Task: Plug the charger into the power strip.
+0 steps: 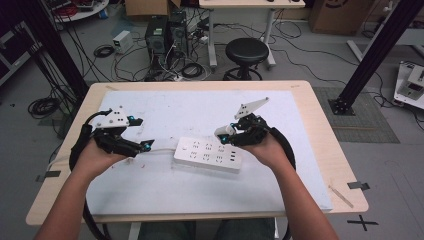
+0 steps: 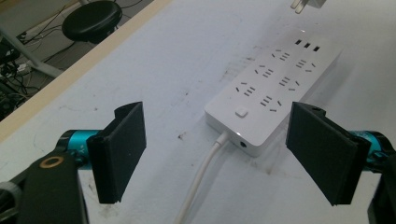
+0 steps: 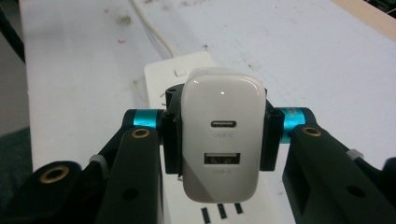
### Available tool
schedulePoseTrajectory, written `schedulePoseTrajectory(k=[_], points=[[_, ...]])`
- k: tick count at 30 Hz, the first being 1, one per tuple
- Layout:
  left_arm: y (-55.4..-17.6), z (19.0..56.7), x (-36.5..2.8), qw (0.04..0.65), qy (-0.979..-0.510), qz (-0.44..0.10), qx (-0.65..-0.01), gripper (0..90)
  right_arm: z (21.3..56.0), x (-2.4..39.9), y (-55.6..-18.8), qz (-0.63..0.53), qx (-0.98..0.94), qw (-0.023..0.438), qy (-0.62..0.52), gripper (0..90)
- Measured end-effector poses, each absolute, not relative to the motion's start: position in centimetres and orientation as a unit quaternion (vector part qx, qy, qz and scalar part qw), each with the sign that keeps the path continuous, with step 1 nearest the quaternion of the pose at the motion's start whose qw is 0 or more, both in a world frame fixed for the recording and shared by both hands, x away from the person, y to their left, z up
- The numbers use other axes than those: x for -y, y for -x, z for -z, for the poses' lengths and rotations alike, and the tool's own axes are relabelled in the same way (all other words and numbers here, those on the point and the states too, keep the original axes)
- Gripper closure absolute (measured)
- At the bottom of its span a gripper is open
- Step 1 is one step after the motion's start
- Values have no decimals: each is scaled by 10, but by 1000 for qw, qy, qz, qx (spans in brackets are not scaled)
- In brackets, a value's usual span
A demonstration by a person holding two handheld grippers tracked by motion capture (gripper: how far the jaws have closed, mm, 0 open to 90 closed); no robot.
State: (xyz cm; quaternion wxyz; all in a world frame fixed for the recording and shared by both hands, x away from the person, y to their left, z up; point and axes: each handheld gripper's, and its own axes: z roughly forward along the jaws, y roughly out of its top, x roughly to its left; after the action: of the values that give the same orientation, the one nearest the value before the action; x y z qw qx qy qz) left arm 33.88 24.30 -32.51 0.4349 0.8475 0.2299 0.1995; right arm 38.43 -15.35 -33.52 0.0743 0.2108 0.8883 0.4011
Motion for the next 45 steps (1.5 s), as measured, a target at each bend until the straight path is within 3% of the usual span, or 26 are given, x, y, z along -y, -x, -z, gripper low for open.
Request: schedulePoseTrajectory(k=[19, 28, 45], points=[[-339, 340, -244, 434, -852, -185, -228, 202, 326, 128, -420, -219, -967, 30, -126, 632], [-338, 346, -247, 443, -848, -176, -230, 202, 340, 110, -430, -153, -983, -14, -96, 632], [-341, 358, -253, 451, -842, -171, -242, 202, 355, 93, -440, -104, -990, -23, -96, 631]])
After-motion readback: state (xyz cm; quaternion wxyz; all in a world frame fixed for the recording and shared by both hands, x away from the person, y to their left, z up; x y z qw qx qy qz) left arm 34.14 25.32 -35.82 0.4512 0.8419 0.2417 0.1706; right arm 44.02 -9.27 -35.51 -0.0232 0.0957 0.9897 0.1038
